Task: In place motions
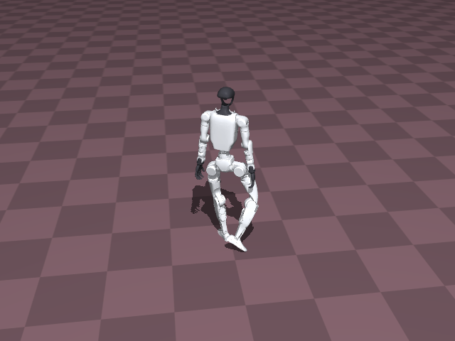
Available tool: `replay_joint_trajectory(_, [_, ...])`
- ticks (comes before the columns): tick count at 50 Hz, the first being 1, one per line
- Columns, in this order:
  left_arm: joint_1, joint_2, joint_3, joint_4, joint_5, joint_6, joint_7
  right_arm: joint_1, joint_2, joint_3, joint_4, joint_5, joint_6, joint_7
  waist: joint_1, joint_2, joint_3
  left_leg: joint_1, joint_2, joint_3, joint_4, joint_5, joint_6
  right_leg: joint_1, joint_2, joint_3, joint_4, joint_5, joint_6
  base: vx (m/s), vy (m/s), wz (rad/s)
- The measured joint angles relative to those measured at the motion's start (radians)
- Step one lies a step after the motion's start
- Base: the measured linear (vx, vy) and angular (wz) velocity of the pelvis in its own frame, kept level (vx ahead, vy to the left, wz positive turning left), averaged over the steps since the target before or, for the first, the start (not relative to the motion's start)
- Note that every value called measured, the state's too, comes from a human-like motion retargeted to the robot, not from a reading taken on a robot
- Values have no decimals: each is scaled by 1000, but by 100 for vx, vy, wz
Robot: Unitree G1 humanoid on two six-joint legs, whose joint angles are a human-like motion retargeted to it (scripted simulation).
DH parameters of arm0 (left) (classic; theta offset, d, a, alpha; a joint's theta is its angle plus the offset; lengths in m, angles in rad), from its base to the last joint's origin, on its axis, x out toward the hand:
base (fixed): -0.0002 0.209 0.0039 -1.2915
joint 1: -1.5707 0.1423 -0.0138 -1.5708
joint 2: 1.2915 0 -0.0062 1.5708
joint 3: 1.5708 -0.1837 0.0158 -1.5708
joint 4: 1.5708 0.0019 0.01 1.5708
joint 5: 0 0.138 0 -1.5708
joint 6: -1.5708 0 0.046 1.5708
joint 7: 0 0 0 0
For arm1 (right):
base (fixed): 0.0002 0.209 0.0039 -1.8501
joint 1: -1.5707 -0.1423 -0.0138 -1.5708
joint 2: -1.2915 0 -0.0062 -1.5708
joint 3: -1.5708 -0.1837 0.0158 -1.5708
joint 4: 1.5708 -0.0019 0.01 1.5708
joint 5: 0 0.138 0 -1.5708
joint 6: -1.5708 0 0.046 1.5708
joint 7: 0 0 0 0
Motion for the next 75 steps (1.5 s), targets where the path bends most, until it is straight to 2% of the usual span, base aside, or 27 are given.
replay_joint_trajectory(2, [-3,17,-5,0,34,4,-10,-2,22,0,-17,33,-12,40,-32,-8,-5,-22,-27,-82,-5,5,17,-104,21,246,83,-16,81,3,24,232])
replay_joint_trajectory(4, [-2,39,-17,0,52,8,-15,-5,52,-1,-24,47,-7,31,-49,-12,-18,-55,-35,-151,-13,23,30,-208,120,495,115,-39,162,-2,10,220])
replay_joint_trajectory(5, [-2,51,-27,-1,55,8,-16,-7,64,2,-26,54,-9,16,-53,-11,-23,-67,-34,-186,-18,31,34,-240,167,584,123,-49,202,-5,-2,199])
replay_joint_trajectory(6, [-6,64,-39,-2,54,8,-22,-9,68,13,-29,53,-20,5,-51,-13,-25,-75,-39,-214,-26,37,39,-255,188,619,114,-60,212,-4,-2,190])
replay_joint_trajectory(8, [-19,90,-59,-2,59,13,-44,-9,74,39,-43,32,-41,-11,-56,-19,-30,-88,-52,-269,-42,49,48,-273,202,642,82,-90,216,4,2,189])
replay_joint_trajectory(12, [-48,112,-56,-2,92,40,-72,-13,80,77,-80,-64,-59,-33,-34,-47,-31,-96,-85,-325,-69,72,56,-291,198,643,-106,-158,175,3,-3,154])
replay_joint_trajectory(18, [-27,94,-18,-1,24,-18,-18,-46,77,112,-77,-124,-47,-39,-8,-127,-8,-63,-175,-414,-84,79,58,-271,239,812,-560,-218,116,9,-11,110])
replay_joint_trajectory(20, [-12,94,-2,2,24,-21,-41,-51,82,110,-74,-115,-42,-36,-39,-139,11,-42,-193,-484,-71,76,53,-230,226,725,-675,-137,102,20,-20,163])
replay_joint_trajectory(22, [1,103,4,15,39,-18,-57,-46,88,105,-69,-97,-45,-29,-38,-154,12,-26,-204,-523,-60,70,44,-176,217,601,-720,-122,82,23,-21,102])
replay_joint_trajectory(23, [7,108,7,23,50,-14,-56,-42,89,99,-64,-88,-46,-24,-14,-166,3,-22,-212,-522,-57,66,41,-153,203,524,-718,-132,100,24,-23,42])
replay_joint_trajectory(28, [30,112,7,64,57,-6,-11,-35,86,60,-49,-88,-44,7,77,-167,-22,-1,-190,-539,-62,58,14,-137,230,561,-690,-174,102,17,-22,10])
replay_joint_trajectory(34, [74,102,39,59,46,0,-41,-29,78,72,-42,-114,-45,-6,-9,-154,-40,-15,-176,-635,-55,62,-16,-106,286,536,-710,-209,78,10,-21,74])
replay_joint_trajectory(37, [65,95,34,48,44,7,-40,-18,76,50,-19,-89,-47,-2,-7,-164,-28,-22,-176,-657,-30,61,-43,-92,292,535,-722,-218,71,0,-17,46])
replay_joint_trajectory(41, [45,72,-1,24,40,9,-52,11,63,5,41,-54,-36,9,9,-175,-51,-67,-173,-643,29,75,-85,-103,281,506,-732,-222,65,2,-9,56])
replay_joint_trajectory(45, [24,30,-31,-8,19,-3,-45,20,43,-19,95,-48,-13,3,28,-172,-35,-60,-138,-456,15,44,-28,-101,272,491,-736,-213,61,-4,3,13])
replay_joint_trajectory(49, [38,11,-63,-42,50,-24,-59,27,33,-16,123,-48,2,-32,1,-145,-44,-49,-131,-449,-18,96,-36,-100,284,487,-739,-204,62,5,12,-14])
replay_joint_trajectory(57, [24,49,-120,-51,158,-14,-85,34,61,-22,101,-6,-39,-19,0,-145,-42,7,-165,-386,-117,109,5,-118,260,512,-725,-174,75,1,15,-44])
replay_joint_trajectory(62, [13,48,-76,-39,114,13,-93,22,70,10,58,-51,-46,7,2,-138,-37,15,-173,-334,-160,106,25,-166,249,550,-688,-157,89,-7,16,-63])
replay_joint_trajectory(65, [11,40,-30,-21,82,28,-111,1,63,44,50,-78,-40,-5,6,-111,-54,-4,-154,-291,-177,102,30,-225,253,589,-627,-190,91,-11,16,-92])
replay_joint_trajectory(69, [8,47,-11,-8,82,43,-122,-15,61,60,50,-68,-46,-17,-26,-88,-45,-22,-141,-284,-169,100,37,-221,240,557,-606,-190,93,-10,8,-14])
replay_joint_trajectory(70, [3,52,-11,-4,88,47,-118,-17,61,59,52,-61,-50,-16,-33,-87,-37,-19,-142,-286,-168,99,38,-208,235,554,-611,-178,89,-6,2,33])
replay_joint_trajectory(73, [10,65,-11,-3,117,59,-99,-1,58,58,76,-51,-55,-18,-40,-106,-40,2,-171,-308,-170,95,45,-163,219,576,-643,-165,145,9,-2,43])
replay_joint_trajectory(75, [33,75,-10,-13,137,58,-99,22,59,54,100,-61,-55,-17,-33,-125,-60,20,-190,-323,-172,91,44,-137,217,553,-680,-164,125,27,-7,37])
